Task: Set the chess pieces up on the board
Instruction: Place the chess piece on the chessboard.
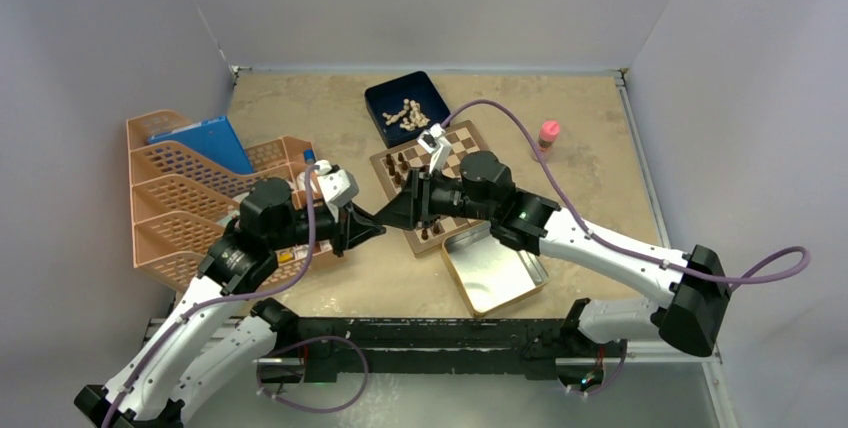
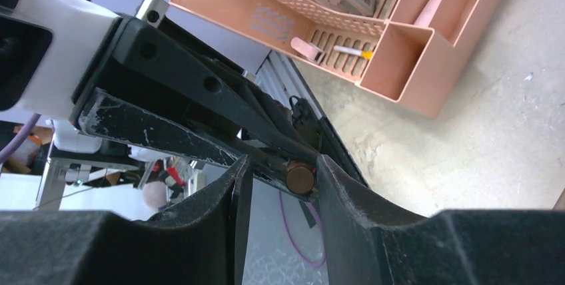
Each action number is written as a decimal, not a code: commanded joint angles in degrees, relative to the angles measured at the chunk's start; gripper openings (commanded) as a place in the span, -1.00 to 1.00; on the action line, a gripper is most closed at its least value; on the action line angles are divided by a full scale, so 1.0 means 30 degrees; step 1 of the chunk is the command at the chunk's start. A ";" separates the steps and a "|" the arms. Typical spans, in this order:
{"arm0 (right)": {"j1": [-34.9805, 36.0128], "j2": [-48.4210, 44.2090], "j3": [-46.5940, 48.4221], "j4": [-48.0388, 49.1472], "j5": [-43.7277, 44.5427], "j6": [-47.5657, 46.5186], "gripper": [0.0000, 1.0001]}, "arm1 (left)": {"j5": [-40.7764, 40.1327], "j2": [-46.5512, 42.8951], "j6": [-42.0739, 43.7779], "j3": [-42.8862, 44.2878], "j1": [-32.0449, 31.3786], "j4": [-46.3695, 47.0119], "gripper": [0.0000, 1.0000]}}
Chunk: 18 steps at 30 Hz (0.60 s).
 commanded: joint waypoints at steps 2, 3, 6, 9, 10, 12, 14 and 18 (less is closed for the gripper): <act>-0.0045 -0.0293 -0.0481 0.0313 -0.1564 0.0784 -0.14 | 0.0742 0.0070 0.0691 0.0667 0.0059 0.1022 -1.00; -0.0045 -0.0287 -0.0513 0.0105 -0.1524 0.0721 -0.15 | 0.0776 0.0058 0.0696 0.0608 0.0059 0.1102 -1.00; -0.0060 -0.0435 -0.0719 0.0075 -0.1629 0.0746 -0.28 | 0.0787 0.0076 0.0811 0.0406 0.0070 0.1364 -1.00; -0.0049 -0.0560 -0.0986 0.0413 -0.1603 0.1099 -0.31 | 0.1128 0.0086 0.0987 0.0309 0.0087 0.1522 -1.00; -0.0050 -0.0528 -0.0997 0.0400 -0.1603 0.1111 -0.33 | 0.1286 0.0096 0.1051 0.0282 0.0063 0.1604 -1.00; -0.0046 -0.0435 -0.1013 0.0357 -0.1702 0.1126 -0.38 | 0.1342 0.0063 0.1169 0.0303 0.0073 0.1692 -1.00; -0.0045 -0.0311 -0.1021 0.0259 -0.1734 0.1128 -0.40 | 0.1333 0.0029 0.1267 0.0307 0.0080 0.1777 -1.00; -0.0045 -0.0268 -0.1235 0.0337 -0.1834 0.1272 -0.61 | 0.1288 -0.0013 0.1292 0.0125 0.0072 0.1887 -1.00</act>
